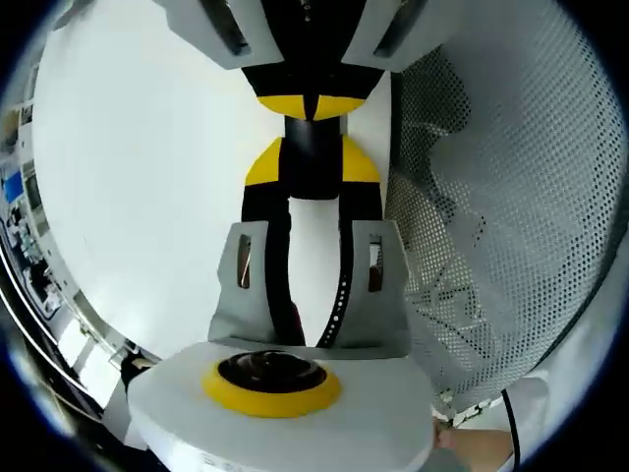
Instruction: Press the specified remote control buttons in sequence, fully releasing each button before pressing the next.
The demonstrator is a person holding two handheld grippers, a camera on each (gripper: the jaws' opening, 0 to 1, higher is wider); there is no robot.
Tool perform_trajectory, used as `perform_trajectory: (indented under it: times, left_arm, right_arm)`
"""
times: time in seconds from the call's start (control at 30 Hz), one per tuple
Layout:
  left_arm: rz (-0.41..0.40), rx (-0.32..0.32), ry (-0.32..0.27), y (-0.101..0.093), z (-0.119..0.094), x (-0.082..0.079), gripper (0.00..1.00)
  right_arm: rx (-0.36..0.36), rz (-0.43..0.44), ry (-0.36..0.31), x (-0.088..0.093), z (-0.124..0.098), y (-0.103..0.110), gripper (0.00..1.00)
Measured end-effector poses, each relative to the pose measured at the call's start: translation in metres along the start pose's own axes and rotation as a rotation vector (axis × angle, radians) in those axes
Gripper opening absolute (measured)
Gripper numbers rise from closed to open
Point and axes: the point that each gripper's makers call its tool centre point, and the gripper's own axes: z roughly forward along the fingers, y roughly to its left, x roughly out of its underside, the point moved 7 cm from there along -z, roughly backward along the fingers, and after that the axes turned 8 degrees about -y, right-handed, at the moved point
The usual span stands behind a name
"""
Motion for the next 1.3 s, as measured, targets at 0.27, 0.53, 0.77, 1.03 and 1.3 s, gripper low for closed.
perform_trajectory:
  times: [0.27, 0.53, 0.77, 1.03, 1.3]
  left_arm:
    - [-0.002, -0.003, 0.005, 0.0, 0.0, 0.0, 0.24]
    - [-0.001, -0.005, 0.016, -0.001, 0.0, -0.001, 0.24]
    - [-0.006, -0.008, 0.018, 0.0, 0.001, -0.001, 0.24]
    - [-0.003, -0.007, 0.021, -0.001, 0.001, -0.001, 0.24]
    - [-0.008, -0.009, 0.018, 0.0, 0.0, -0.001, 0.24]
  right_arm:
    - [0.028, 0.098, -0.098, 0.012, -0.008, -0.001, 0.1]
    - [0.038, 0.098, -0.102, 0.021, -0.013, -0.001, 0.24]
    - [0.035, 0.088, -0.08, 0.032, -0.016, -0.002, 0.29]
    - [0.014, 0.059, -0.04, 0.047, -0.02, 0.001, 0.33]
    - [0.019, 0.057, -0.045, 0.05, -0.018, 0.003, 0.32]
